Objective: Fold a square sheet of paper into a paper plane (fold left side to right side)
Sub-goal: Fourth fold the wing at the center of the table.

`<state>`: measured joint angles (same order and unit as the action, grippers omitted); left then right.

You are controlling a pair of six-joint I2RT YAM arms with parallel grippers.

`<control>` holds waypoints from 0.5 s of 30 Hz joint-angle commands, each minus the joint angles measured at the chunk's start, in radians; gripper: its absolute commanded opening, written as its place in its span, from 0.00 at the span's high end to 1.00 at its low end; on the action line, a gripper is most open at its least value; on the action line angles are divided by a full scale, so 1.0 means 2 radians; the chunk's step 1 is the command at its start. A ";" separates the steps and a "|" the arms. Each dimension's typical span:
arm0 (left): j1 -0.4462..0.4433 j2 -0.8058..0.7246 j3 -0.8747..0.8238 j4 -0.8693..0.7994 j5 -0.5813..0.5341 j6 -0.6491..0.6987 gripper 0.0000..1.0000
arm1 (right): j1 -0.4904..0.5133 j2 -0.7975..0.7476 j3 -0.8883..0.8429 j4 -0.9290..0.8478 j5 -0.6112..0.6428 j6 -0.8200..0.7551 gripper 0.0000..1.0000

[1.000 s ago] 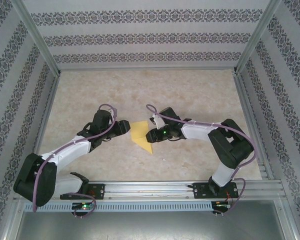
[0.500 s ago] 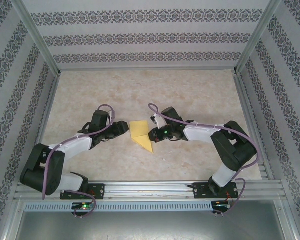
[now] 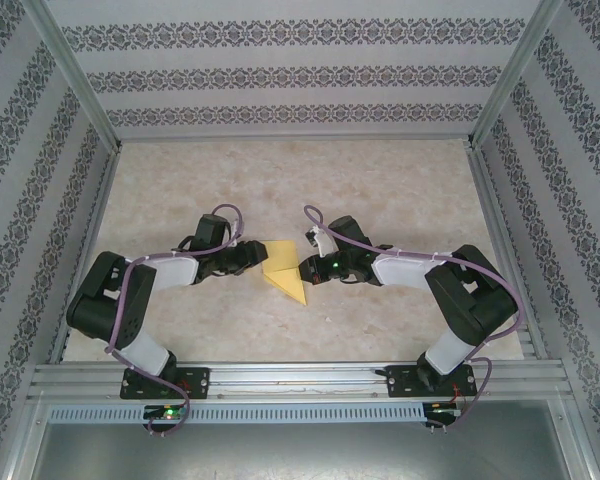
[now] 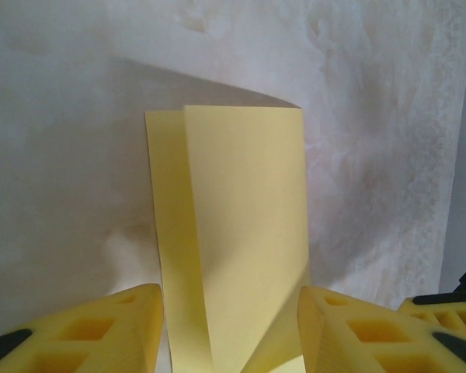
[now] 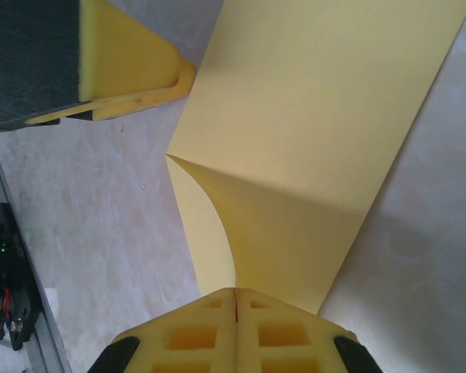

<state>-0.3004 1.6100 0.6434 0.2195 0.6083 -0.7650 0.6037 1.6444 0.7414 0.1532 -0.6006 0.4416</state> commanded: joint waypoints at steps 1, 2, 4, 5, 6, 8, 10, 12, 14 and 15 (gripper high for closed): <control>0.004 0.015 0.014 0.028 0.019 -0.002 0.53 | -0.005 -0.011 -0.007 0.018 -0.015 0.005 1.00; 0.004 0.019 0.016 0.030 0.021 -0.003 0.54 | -0.006 -0.011 -0.006 0.019 -0.016 0.005 1.00; 0.004 0.027 0.019 0.036 0.025 -0.004 0.57 | -0.006 -0.010 -0.007 0.020 -0.018 0.005 1.00; 0.004 0.030 0.021 0.035 0.025 -0.004 0.59 | -0.006 -0.010 -0.008 0.022 -0.018 0.006 1.00; 0.004 0.034 0.023 0.033 0.025 -0.002 0.61 | -0.007 -0.009 -0.009 0.022 -0.018 0.007 1.00; 0.004 0.037 0.025 0.029 0.024 0.002 0.65 | -0.008 -0.010 -0.010 0.023 -0.018 0.007 1.00; 0.003 0.037 0.025 0.029 0.021 0.004 0.71 | -0.008 -0.008 -0.010 0.022 -0.018 0.007 1.00; 0.003 0.038 0.025 0.030 0.021 0.004 0.77 | -0.008 -0.008 -0.011 0.022 -0.017 0.007 1.00; 0.002 0.036 0.026 0.032 0.023 0.002 0.84 | -0.008 -0.008 -0.011 0.020 -0.013 0.007 1.00; 0.001 0.035 0.026 0.032 0.022 0.002 0.87 | -0.009 -0.009 -0.012 0.017 -0.010 0.007 1.00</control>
<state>-0.3008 1.6779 0.6773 0.2466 0.6365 -0.7677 0.5972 1.6444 0.7280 0.1768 -0.6186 0.4488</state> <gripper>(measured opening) 0.140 0.050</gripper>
